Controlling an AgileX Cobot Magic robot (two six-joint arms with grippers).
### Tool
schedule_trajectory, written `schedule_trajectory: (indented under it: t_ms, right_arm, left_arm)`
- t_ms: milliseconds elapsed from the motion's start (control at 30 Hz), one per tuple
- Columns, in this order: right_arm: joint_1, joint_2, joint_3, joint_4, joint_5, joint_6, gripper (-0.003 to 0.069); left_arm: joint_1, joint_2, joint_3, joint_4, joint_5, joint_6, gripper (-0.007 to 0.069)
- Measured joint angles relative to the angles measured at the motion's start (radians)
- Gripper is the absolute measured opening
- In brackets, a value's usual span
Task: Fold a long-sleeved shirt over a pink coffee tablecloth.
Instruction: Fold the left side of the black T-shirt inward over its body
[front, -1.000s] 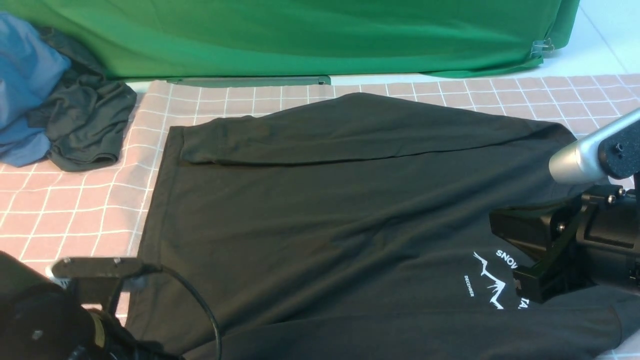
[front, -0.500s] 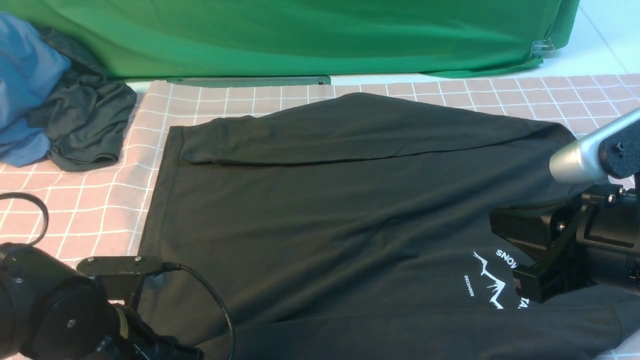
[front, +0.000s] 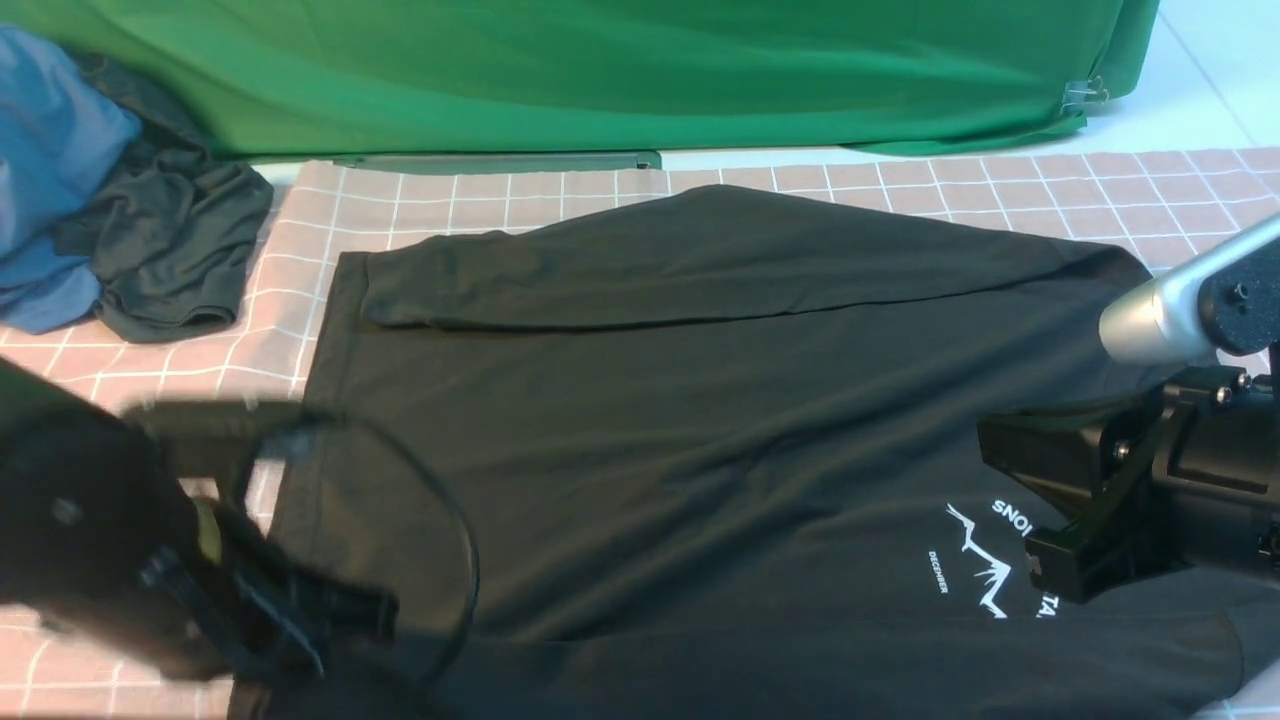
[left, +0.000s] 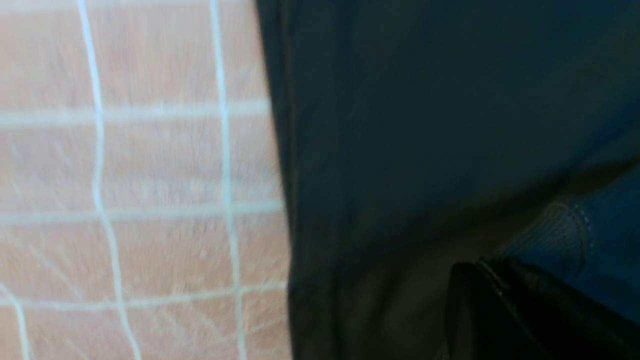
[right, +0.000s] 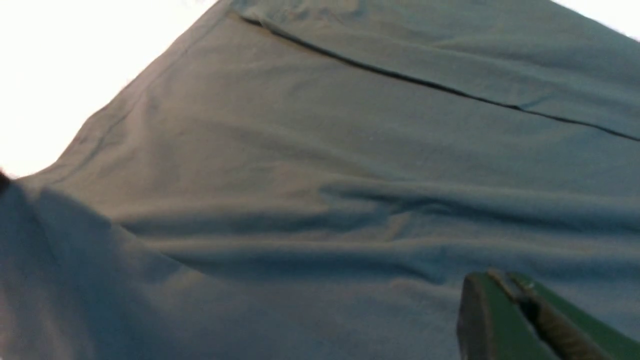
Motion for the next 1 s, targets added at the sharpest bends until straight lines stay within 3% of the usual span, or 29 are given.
schedule_trajectory:
  t_ms: [500, 1000]
  right_arm:
    - [0.000, 0.000, 0.000, 0.000, -0.009, 0.000, 0.0040]
    - [0.000, 0.000, 0.000, 0.000, -0.008, 0.024, 0.0043]
  left_arm:
    - [0.010, 0.119, -0.275, 0.167, 0.003, 0.003, 0.0046]
    - [0.183, 0.293, -0.306, 0.186, -0.228, 0.021, 0.0046]
